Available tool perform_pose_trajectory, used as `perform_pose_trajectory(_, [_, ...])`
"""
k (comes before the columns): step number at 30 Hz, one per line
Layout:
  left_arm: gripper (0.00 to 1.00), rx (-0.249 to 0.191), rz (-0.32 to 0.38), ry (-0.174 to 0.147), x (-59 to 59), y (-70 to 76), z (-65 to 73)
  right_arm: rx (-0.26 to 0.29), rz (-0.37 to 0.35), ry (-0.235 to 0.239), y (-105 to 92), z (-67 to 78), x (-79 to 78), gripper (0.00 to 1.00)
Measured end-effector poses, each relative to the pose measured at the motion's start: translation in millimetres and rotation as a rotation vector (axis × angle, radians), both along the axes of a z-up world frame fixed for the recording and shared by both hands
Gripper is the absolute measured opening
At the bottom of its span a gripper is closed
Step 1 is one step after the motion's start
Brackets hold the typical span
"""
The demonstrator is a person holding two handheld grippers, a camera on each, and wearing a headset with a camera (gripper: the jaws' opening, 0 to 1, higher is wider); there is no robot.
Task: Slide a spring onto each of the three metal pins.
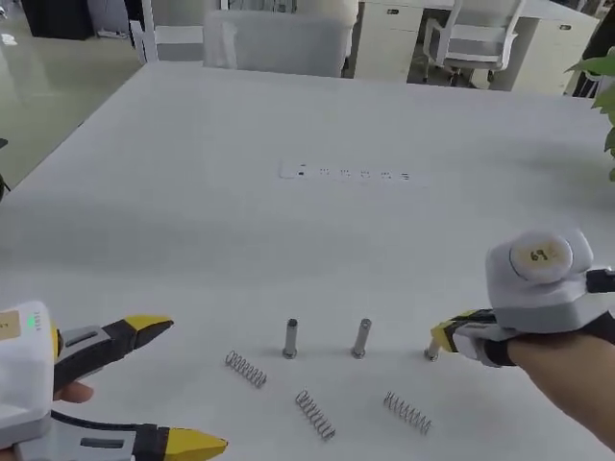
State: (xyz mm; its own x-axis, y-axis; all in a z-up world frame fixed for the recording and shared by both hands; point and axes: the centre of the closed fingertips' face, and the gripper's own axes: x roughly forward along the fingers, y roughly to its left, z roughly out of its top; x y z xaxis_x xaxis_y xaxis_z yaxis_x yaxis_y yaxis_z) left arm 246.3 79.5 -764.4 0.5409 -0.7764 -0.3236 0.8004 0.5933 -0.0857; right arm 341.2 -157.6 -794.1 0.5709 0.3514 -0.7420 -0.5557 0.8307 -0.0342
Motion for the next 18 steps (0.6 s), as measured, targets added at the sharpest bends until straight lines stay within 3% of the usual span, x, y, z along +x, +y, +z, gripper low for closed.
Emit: perform_pose_trajectory(18, [0.87,0.003,-0.008,0.003,0.4,-2.2,-1.7,-0.012,-0.008,0.004,-13.7,0.5,-17.8,0.12])
